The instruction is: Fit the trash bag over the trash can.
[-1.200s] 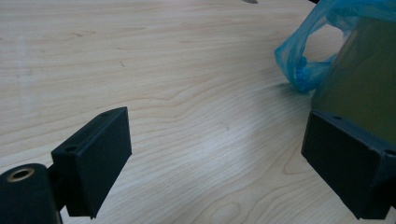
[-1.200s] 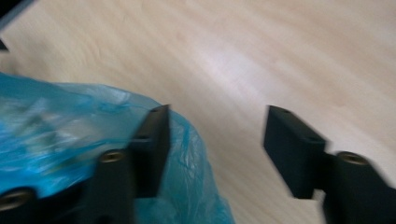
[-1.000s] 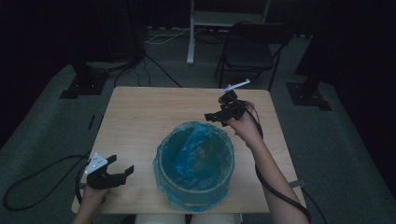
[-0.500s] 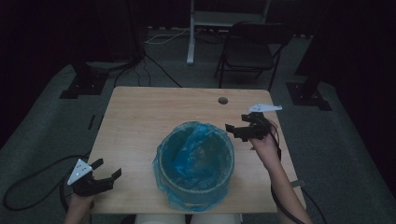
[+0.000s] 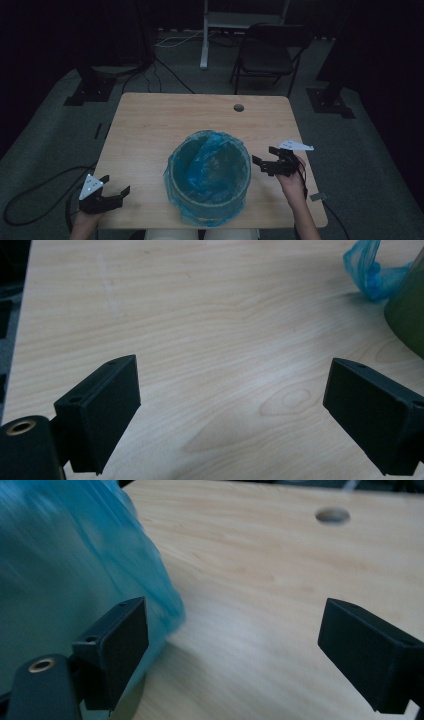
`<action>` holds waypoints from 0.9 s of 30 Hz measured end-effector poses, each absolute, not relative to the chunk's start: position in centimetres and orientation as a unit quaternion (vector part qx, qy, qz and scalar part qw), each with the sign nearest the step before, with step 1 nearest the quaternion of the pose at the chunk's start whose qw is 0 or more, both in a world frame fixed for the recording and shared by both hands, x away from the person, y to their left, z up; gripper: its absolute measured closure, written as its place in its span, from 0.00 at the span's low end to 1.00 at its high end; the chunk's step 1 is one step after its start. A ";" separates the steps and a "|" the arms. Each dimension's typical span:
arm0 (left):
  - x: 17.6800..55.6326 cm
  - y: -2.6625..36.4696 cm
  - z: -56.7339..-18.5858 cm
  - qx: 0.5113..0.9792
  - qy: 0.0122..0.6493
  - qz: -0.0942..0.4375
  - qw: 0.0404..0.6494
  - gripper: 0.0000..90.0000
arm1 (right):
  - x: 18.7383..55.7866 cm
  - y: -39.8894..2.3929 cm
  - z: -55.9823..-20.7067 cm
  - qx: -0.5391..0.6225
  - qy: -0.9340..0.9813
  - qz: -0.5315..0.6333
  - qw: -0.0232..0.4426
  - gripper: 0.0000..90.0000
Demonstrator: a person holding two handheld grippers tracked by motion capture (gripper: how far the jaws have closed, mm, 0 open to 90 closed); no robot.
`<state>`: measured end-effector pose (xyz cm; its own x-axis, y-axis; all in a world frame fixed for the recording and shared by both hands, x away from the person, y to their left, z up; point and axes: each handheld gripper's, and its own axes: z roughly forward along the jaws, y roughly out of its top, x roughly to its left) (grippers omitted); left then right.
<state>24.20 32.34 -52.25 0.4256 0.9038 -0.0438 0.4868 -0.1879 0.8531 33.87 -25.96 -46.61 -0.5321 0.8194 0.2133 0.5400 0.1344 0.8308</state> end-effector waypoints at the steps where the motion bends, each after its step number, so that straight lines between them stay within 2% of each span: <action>1: 24.3 32.4 -52.3 0.730 0.477 0.239 0.427 0.00 | 33.6 -26.3 -47.1 0.466 0.736 0.469 0.147 0.14; 9: 24.1 32.3 -52.6 0.729 0.476 0.237 0.431 0.00 | 31.6 -28.8 -49.6 0.509 0.714 0.453 0.161 0.14; 16: 23.9 32.4 -52.9 0.733 0.476 0.233 0.427 0.00 | 30.2 -30.0 -50.4 0.524 0.704 0.446 0.174 0.14; 21: 23.3 32.4 -53.1 0.728 0.486 0.241 0.419 0.00 | 27.8 -31.7 -51.5 0.545 0.693 0.426 0.203 0.14; 27: 22.3 32.9 -52.8 0.723 0.491 0.245 0.420 0.00 | 26.5 -33.3 -52.5 0.571 0.675 0.415 0.214 0.14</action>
